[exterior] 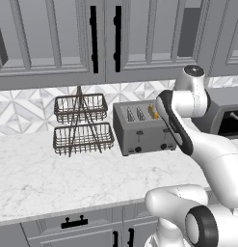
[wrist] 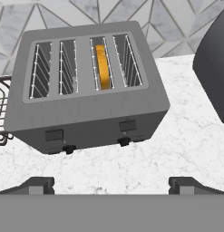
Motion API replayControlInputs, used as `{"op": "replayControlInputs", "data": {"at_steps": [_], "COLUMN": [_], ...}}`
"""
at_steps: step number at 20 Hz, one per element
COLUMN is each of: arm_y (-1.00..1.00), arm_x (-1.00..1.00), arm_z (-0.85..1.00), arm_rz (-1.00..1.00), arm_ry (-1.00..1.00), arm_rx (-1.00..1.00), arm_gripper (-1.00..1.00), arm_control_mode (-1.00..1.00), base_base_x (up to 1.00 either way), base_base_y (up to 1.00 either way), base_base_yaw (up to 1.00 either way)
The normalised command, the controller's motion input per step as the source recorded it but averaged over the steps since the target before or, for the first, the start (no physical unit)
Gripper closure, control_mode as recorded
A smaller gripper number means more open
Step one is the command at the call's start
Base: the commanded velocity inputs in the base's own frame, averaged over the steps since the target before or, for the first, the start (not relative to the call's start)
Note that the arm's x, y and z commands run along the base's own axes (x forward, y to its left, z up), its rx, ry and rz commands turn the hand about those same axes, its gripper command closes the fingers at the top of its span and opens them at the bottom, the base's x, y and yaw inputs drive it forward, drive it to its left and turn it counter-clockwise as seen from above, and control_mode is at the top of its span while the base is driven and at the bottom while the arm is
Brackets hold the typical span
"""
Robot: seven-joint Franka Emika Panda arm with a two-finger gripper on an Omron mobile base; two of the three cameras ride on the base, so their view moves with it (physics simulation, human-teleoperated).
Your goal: Start the toaster. Once the lever pops up, take the bread to the plate on the dining counter.
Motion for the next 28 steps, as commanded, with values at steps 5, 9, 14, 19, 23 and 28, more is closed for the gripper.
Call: {"op": "replayControlInputs", "data": {"at_steps": [5, 9, 14, 19, 23, 28], "arm_y": [0.0, 0.0, 0.0, 0.0, 0.0, 0.0], "arm_x": [0.0, 0.0, 0.0, 0.0, 0.0, 0.0], "arm_z": [0.0, 0.0, 0.0, 0.0, 0.0, 0.0], "arm_rz": [0.0, 0.0, 0.0, 0.0, 0.0, 0.0], "arm_ry": [0.0, 0.0, 0.0, 0.0, 0.0, 0.0], "arm_rx": [0.0, 0.0, 0.0, 0.0, 0.0, 0.0], "arm_gripper": [-1.0, -1.0, -1.0, -1.0, -1.0, -1.0], "arm_control_mode": [-1.0, -1.0, -1.0, -1.0, -1.0, -1.0], "base_base_x": [0.0, 0.0, 0.0, 0.0, 0.0, 0.0], "base_base_y": [0.0, 0.0, 0.0, 0.0, 0.0, 0.0], "base_base_yaw": [0.0, 0.0, 0.0, 0.0, 0.0, 0.0]}}
